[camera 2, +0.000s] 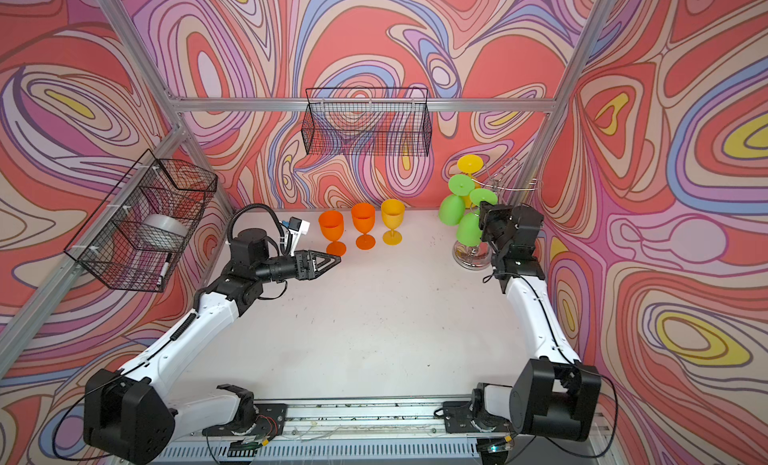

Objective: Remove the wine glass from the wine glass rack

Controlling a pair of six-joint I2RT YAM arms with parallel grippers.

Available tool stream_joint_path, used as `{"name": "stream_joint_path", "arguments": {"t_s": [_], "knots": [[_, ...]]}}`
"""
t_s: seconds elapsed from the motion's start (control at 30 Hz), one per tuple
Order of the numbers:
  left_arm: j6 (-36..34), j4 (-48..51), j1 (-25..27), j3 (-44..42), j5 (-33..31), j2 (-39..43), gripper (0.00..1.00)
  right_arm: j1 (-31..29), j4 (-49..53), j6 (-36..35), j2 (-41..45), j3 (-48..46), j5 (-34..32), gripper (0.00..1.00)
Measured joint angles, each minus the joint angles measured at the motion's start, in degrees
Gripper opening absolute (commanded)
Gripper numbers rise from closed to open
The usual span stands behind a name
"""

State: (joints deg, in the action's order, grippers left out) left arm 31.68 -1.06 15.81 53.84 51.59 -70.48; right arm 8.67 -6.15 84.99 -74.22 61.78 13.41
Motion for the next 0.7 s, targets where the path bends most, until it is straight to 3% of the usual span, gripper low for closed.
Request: {"name": "stream_joint_path", "arguments": {"t_s": [0.7], "knots": [[0.0,0.0,0.0,0.0,0.0,0.0,0.93,0.8,-1.6,1.2,5.2,-3.9,-3.1,0.0]]}}
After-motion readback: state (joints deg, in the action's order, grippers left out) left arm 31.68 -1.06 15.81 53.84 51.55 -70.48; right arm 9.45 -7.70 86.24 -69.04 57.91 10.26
